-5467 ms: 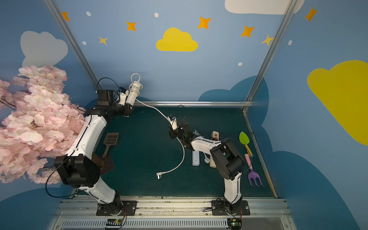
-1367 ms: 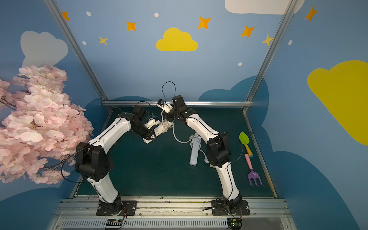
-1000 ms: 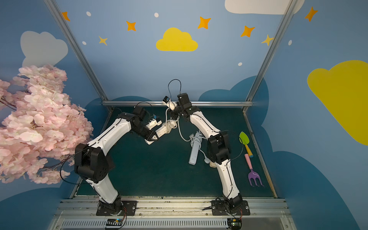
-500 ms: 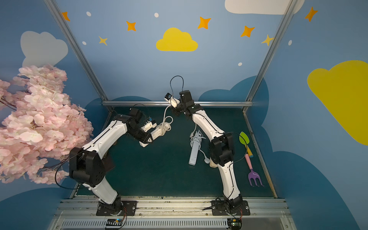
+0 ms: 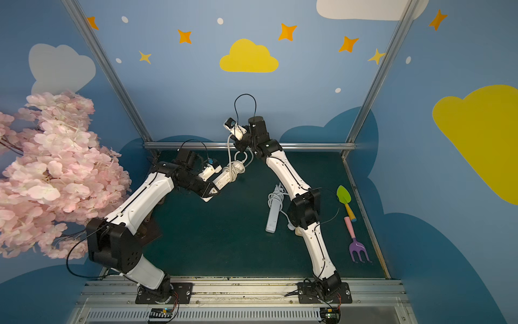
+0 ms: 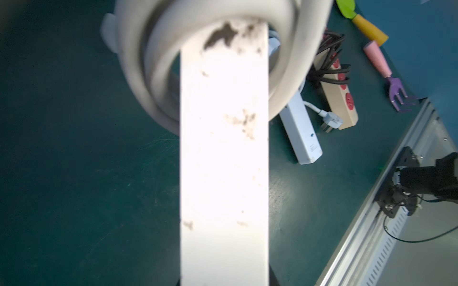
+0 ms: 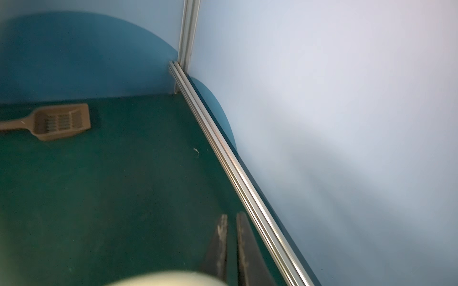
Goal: Wrap the cord around the power strip
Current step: Wrap the power cord around the power strip.
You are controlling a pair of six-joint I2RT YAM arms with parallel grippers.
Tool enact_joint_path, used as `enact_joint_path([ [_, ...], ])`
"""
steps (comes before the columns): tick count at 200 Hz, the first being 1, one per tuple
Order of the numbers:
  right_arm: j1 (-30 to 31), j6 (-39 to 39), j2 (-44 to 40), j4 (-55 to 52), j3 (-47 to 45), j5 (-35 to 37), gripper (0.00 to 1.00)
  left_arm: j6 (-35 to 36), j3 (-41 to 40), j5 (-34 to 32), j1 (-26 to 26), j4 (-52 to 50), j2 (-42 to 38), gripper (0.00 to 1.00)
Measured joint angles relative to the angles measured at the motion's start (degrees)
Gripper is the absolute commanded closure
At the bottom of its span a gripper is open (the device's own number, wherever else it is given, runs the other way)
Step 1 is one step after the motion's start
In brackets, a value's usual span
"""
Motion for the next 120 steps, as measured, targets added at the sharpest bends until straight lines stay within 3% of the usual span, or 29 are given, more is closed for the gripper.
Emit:
enact_joint_path([
  [55,-5.8,15.1,4.0,6.7,-1.0,-11.9,0.69,0.4,0.0,8.0,-0.8,-2.2,-2.4,0.97],
  [120,-9.2,29.1,4.3,19.4,-11.7,-13.1,0.61,-2.3,1.4,16.6,-2.1,-1.2,-8.9,0.97],
])
